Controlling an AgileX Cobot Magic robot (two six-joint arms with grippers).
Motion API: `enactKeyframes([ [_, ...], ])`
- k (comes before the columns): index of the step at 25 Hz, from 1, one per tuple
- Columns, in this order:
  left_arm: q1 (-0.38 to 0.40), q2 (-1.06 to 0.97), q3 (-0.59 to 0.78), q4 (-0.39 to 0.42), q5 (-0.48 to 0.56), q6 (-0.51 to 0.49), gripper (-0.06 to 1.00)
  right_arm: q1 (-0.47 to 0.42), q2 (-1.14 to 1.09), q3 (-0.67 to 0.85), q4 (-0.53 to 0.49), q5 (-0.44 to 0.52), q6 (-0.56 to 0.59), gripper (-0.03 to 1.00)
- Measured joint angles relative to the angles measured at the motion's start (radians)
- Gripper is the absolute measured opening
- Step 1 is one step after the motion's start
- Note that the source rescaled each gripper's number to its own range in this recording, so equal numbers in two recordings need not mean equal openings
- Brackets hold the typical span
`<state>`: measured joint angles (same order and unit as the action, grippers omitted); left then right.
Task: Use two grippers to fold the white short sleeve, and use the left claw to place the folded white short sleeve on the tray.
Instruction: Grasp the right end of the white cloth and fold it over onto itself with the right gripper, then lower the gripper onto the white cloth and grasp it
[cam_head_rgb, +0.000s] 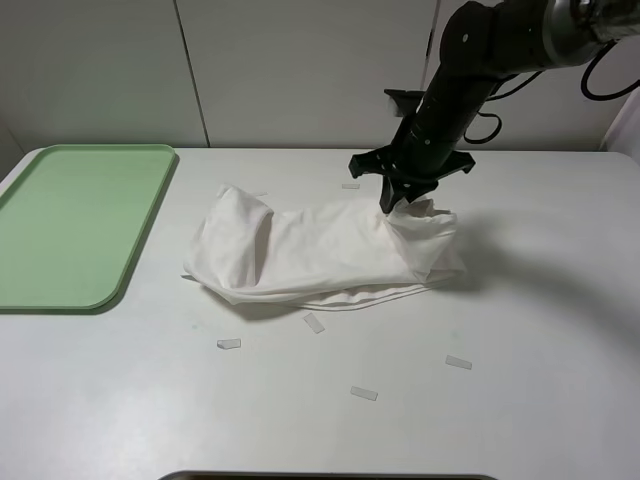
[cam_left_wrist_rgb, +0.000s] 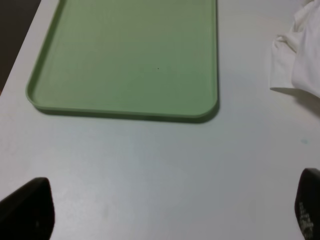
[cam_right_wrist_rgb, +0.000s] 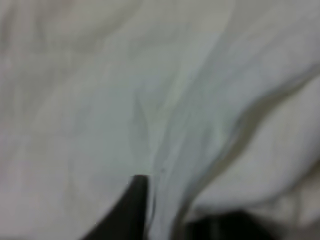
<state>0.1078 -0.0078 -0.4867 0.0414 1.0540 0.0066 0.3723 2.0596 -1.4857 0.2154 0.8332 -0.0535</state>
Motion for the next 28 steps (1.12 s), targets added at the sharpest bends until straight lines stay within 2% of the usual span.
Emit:
enactKeyframes([
  [2,0.000,0.000,0.000,0.000,0.000,0.000,0.96,0.000,0.002,0.000,-0.014,-0.016,-0.022,0.33],
  [4,0.000,0.000,0.000,0.002,0.000,0.000,0.96,0.003,0.002,0.000,-0.017,-0.021,-0.049,0.67],
  [5,0.000,0.000,0.000,0.003,0.000,0.000,0.96,0.008,0.002,0.000,-0.003,-0.019,-0.070,0.80],
  [6,0.000,0.000,0.000,0.003,0.000,0.000,0.96,0.015,0.002,0.000,0.026,-0.012,-0.096,0.89],
  [7,0.000,0.000,0.000,0.003,0.000,0.000,0.96,0.021,0.002,0.000,0.062,0.000,-0.136,0.94],
  [8,0.000,0.000,0.000,0.003,0.000,0.000,0.96,0.026,0.001,0.000,0.113,0.011,-0.183,0.96],
  [9,0.000,0.000,0.000,0.003,0.000,0.000,0.96,0.026,0.001,0.000,0.113,0.011,-0.183,0.96],
  [10,0.000,0.000,0.000,0.003,0.000,0.000,0.96,0.029,-0.001,0.000,0.149,0.020,-0.245,0.98],
  [13,0.000,0.000,0.000,0.003,0.000,0.000,0.96,0.030,-0.024,0.000,0.321,0.117,-0.592,0.96],
  [16,0.000,0.000,0.000,0.003,0.000,0.000,0.96,0.039,-0.042,0.000,0.408,0.194,-0.815,0.91],
  [17,0.000,0.000,0.000,0.003,0.000,0.000,0.96,0.039,-0.046,0.000,0.409,0.196,-0.836,0.91],
  [20,0.000,0.000,0.000,0.004,0.000,0.000,0.96,0.036,-0.049,-0.001,0.389,0.184,-0.842,0.91],
  [23,0.000,0.000,0.000,0.004,0.000,0.000,0.96,0.026,-0.049,-0.001,0.251,0.137,-0.761,0.91],
  [24,0.000,0.000,0.000,0.004,0.000,0.000,0.96,0.015,-0.049,-0.001,0.133,0.103,-0.659,0.90],
  [28,0.000,0.000,0.000,0.004,-0.001,0.000,0.96,-0.018,-0.052,-0.001,-0.111,0.021,-0.382,0.90],
])
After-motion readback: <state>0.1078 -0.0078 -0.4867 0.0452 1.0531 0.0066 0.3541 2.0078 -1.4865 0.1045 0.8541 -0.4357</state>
